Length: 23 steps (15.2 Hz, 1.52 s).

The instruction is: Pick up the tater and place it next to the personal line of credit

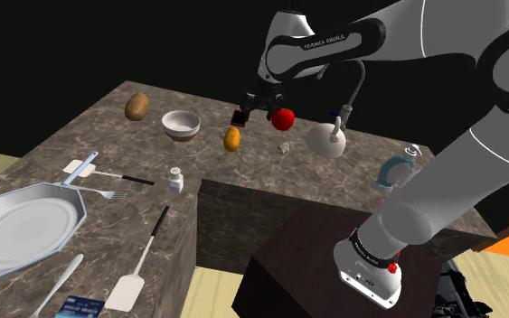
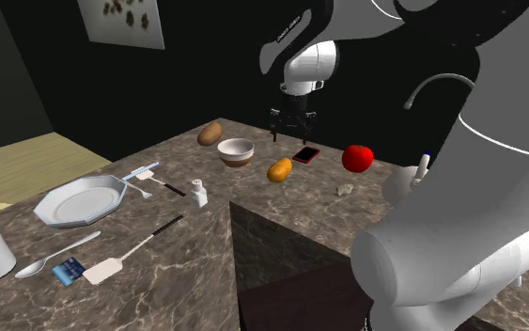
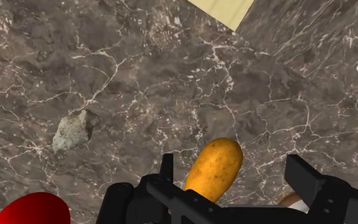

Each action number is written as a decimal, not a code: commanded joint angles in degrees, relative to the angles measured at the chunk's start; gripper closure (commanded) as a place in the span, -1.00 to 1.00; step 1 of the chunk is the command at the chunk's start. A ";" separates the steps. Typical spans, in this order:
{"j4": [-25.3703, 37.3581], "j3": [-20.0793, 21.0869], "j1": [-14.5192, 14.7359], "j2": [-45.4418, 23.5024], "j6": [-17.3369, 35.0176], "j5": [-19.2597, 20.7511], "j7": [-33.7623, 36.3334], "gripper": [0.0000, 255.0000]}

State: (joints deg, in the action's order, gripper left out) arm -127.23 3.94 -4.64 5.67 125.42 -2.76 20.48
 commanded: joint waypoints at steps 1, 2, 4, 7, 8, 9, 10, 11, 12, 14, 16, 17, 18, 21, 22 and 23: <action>1.88 -0.13 -0.35 -4.14 2.43 0.29 1.63 -1.00; 3.13 -0.21 -0.46 -6.29 3.39 0.45 2.48 -1.00; 5.81 -0.44 -0.64 -10.58 5.09 0.75 4.13 -1.00; 10.34 -0.95 -0.83 -17.03 7.16 1.10 6.47 -1.00; 11.98 -1.16 -0.87 -19.18 7.71 1.17 7.21 -1.00; 13.69 -1.39 -0.91 -21.33 8.20 1.22 7.93 -1.00; 15.47 -1.62 -0.95 -23.48 8.62 1.24 8.62 -1.00; 17.31 -1.87 -0.98 -25.64 8.98 1.24 9.29 -1.00; 19.23 -2.12 -1.02 -27.80 9.27 1.21 9.94 -1.00; 23.30 -2.63 -1.12 -32.15 9.64 1.07 11.18 -1.00; 25.59 -2.90 -1.18 -34.49 9.73 0.95 11.82 -1.00; 25.59 -2.90 -1.17 -35.01 10.26 0.95 11.81 -1.00; 25.60 -2.90 -1.15 -35.55 10.78 0.95 11.81 -1.00; 25.71 -2.89 -1.11 -37.19 12.32 0.95 11.81 -1.00; 25.77 -2.89 -1.09 -37.76 12.82 0.94 11.81 -1.00; 25.90 -2.88 -1.07 -38.66 13.60 0.94 11.81 -1.00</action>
State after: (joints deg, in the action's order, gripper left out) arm -101.09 1.04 -5.84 -32.41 138.17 -1.83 32.16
